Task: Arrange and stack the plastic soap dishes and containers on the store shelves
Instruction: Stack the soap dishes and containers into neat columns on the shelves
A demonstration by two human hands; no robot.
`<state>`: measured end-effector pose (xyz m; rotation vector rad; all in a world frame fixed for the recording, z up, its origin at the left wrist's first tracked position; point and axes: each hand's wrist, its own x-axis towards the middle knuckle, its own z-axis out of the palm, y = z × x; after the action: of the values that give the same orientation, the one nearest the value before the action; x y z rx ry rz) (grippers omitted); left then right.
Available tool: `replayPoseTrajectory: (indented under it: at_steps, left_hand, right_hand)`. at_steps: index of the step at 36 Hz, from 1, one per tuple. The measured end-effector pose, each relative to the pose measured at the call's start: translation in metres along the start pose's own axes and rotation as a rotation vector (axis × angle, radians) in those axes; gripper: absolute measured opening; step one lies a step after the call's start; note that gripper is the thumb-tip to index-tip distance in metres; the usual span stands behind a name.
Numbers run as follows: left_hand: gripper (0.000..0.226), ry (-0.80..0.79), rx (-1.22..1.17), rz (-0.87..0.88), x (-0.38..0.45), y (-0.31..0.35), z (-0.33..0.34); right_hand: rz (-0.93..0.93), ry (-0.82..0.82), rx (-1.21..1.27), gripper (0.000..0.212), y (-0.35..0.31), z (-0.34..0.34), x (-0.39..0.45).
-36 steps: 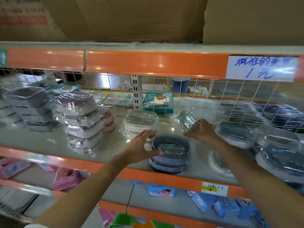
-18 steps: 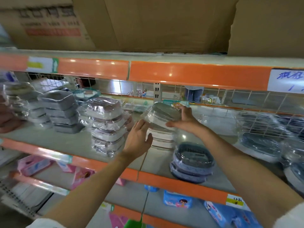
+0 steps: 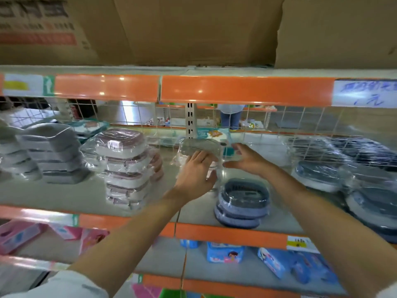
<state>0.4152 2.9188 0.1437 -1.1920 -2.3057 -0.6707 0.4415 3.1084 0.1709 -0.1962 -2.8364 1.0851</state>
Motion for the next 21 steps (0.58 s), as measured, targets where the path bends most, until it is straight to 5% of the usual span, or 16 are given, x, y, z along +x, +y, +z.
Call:
replayPoseTrajectory:
  at_steps: [14, 21]
  left_hand:
    - [0.041, -0.266, 0.053, 0.179, 0.05, 0.114, 0.09]
    - [0.05, -0.523, 0.236, 0.198, 0.067, 0.162, 0.137]
  right_hand:
    - [0.181, -0.076, -0.312, 0.059, 0.124, -0.103, -0.089]
    - [0.219, -0.282, -0.662, 0.054, 0.173, -0.132, -0.119]
